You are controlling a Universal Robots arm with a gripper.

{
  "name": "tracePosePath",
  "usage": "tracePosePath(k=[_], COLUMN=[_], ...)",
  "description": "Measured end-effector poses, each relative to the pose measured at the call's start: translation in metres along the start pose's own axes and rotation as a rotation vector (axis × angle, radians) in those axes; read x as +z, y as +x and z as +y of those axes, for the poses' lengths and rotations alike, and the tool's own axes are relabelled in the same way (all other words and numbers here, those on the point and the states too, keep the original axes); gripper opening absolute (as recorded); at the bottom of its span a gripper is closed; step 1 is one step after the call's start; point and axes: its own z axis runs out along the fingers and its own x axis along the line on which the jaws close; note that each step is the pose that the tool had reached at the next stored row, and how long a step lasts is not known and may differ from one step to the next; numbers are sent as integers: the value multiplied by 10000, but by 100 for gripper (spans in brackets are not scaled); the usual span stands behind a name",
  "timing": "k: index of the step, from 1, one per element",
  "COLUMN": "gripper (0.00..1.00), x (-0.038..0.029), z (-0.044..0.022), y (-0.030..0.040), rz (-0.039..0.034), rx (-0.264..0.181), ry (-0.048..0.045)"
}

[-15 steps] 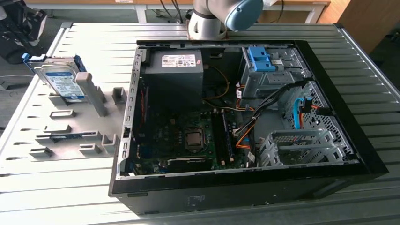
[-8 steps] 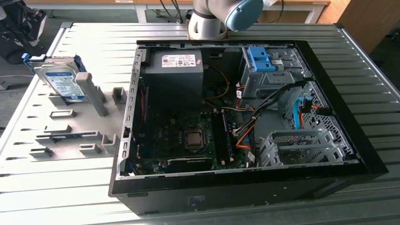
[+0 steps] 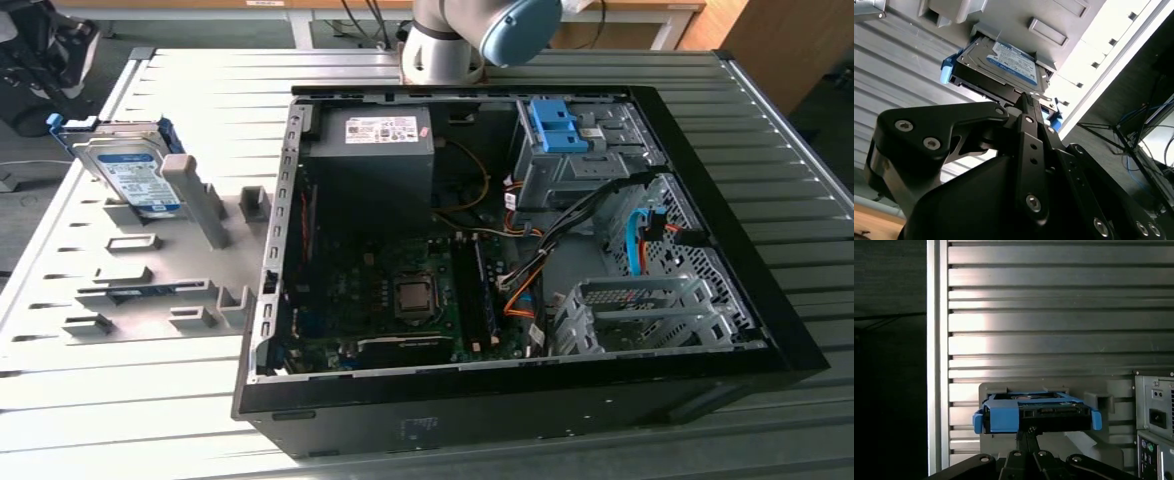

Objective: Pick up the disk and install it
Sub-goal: 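Pick up the disk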

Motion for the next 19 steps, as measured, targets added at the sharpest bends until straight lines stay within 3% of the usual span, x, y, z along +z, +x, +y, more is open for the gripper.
tracePosePath(k=[14, 19], gripper=[11, 11], x=[7, 7], z=[-1, -1], y=[0, 0], rz=[118, 152], rx=[-2540, -3247], ry=[-72, -92])
